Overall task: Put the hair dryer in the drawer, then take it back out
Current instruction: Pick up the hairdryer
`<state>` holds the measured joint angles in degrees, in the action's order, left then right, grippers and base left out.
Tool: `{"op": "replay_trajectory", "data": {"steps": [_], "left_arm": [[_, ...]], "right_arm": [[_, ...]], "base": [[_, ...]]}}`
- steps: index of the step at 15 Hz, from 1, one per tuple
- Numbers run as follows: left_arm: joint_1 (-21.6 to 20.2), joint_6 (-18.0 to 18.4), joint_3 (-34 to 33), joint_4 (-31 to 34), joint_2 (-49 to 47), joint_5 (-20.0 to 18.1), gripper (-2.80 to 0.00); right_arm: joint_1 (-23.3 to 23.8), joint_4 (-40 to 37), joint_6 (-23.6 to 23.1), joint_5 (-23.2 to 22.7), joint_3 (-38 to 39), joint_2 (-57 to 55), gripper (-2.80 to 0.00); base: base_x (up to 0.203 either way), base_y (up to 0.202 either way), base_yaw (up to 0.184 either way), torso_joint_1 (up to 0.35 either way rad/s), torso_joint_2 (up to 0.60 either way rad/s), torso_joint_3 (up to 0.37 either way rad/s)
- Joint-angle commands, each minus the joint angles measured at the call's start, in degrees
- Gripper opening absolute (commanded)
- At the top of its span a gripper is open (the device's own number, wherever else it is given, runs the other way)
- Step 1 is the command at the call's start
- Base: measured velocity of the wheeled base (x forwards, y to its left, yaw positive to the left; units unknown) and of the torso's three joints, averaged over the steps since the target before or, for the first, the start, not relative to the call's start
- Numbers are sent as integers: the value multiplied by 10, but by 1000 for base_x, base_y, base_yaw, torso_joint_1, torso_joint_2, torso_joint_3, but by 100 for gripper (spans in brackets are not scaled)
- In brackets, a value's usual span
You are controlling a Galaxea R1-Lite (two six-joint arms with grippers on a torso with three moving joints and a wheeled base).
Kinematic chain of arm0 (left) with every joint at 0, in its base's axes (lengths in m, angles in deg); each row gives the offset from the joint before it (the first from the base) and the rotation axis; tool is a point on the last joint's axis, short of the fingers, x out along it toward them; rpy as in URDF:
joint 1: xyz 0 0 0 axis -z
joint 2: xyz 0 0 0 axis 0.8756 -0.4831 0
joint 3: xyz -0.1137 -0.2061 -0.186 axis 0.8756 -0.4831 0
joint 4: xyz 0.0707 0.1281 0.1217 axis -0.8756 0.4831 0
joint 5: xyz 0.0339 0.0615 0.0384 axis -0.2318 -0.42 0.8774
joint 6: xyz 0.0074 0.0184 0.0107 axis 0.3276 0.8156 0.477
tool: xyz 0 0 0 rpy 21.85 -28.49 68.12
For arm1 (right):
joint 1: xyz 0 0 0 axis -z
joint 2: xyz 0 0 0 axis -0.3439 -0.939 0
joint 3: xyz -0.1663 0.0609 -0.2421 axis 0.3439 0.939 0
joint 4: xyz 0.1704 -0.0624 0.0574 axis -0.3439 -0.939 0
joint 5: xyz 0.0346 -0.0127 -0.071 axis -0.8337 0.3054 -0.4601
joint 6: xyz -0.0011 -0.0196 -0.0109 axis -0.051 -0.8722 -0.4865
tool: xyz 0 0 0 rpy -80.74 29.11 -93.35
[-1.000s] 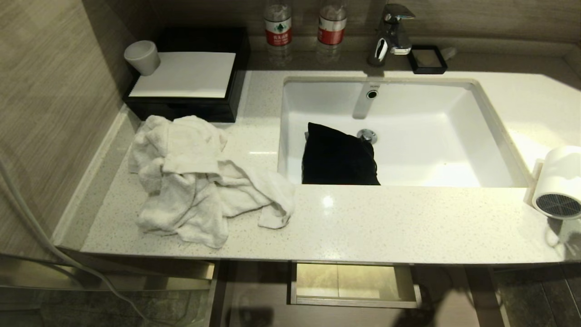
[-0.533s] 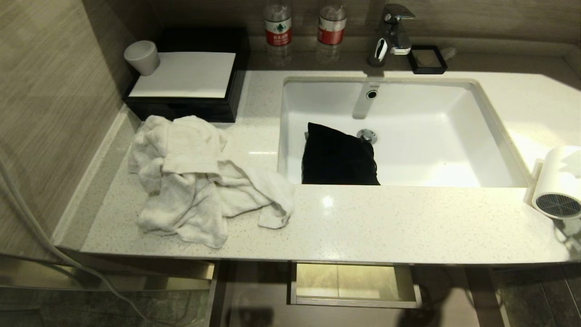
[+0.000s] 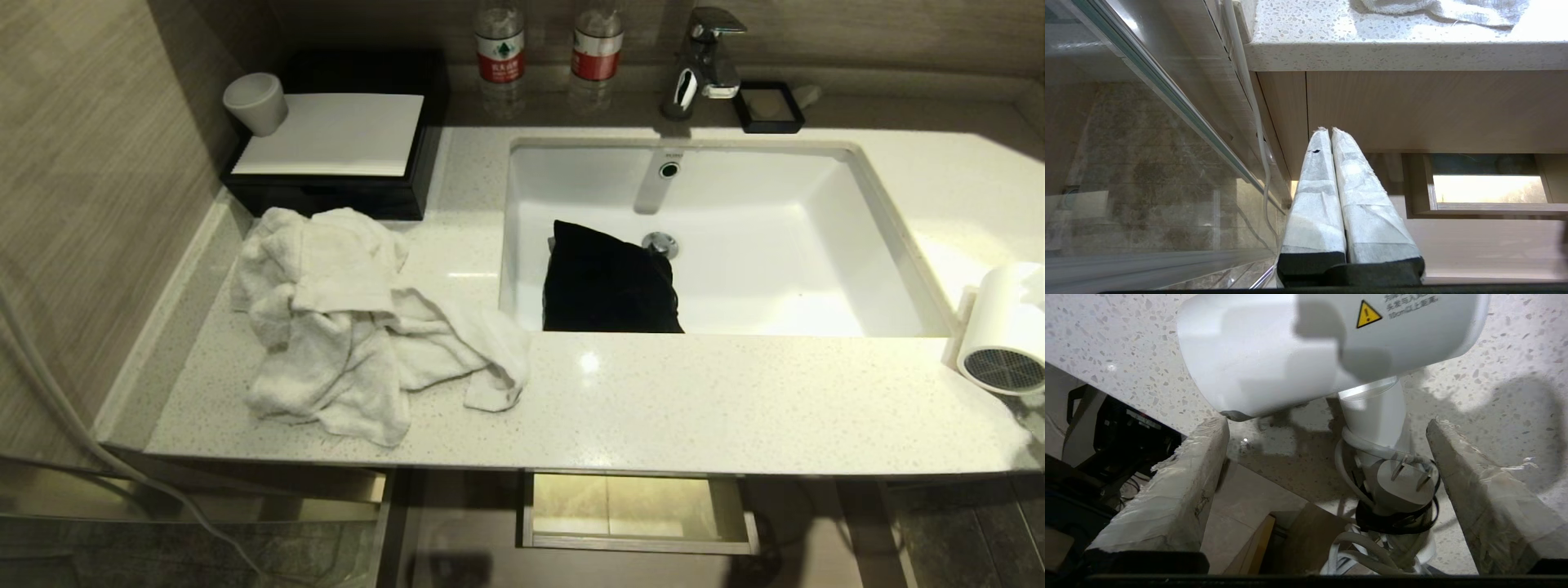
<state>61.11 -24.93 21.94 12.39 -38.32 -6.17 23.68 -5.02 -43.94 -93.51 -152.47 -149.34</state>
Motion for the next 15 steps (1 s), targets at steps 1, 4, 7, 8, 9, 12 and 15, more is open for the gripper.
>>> {"op": "replay_trajectory", "data": {"steps": [1, 4, 7, 8, 9, 12, 15], "left_arm": [[0, 0, 0, 0, 0, 0, -280], [0, 0, -1, 0, 0, 0, -280], [0, 0, -1, 0, 0, 0, -280], [0, 0, -1, 0, 0, 0, -280], [0, 0, -1, 0, 0, 0, -280], [0, 0, 0, 0, 0, 0, -280], [0, 0, -1, 0, 0, 0, -280]], "right_arm": [[4, -20, -13, -5, -3, -15, 0], [7, -29, -35, -5, -7, -27, 0], [11, -24, -50, -4, -14, -36, 0], [11, -27, -59, -4, -19, -40, 0], [11, -28, -76, -4, -28, -46, 0], [11, -26, -79, -4, -27, -49, 0], [11, -19, -79, -9, -30, -58, 0]], "base": [[0, 0, 0, 0, 0, 0], [0, 0, 0, 0, 0, 0], [0, 0, 0, 0, 0, 0], [0, 0, 0, 0, 0, 0], [0, 0, 0, 0, 0, 0], [0, 0, 0, 0, 0, 0], [0, 0, 0, 0, 0, 0]]}}
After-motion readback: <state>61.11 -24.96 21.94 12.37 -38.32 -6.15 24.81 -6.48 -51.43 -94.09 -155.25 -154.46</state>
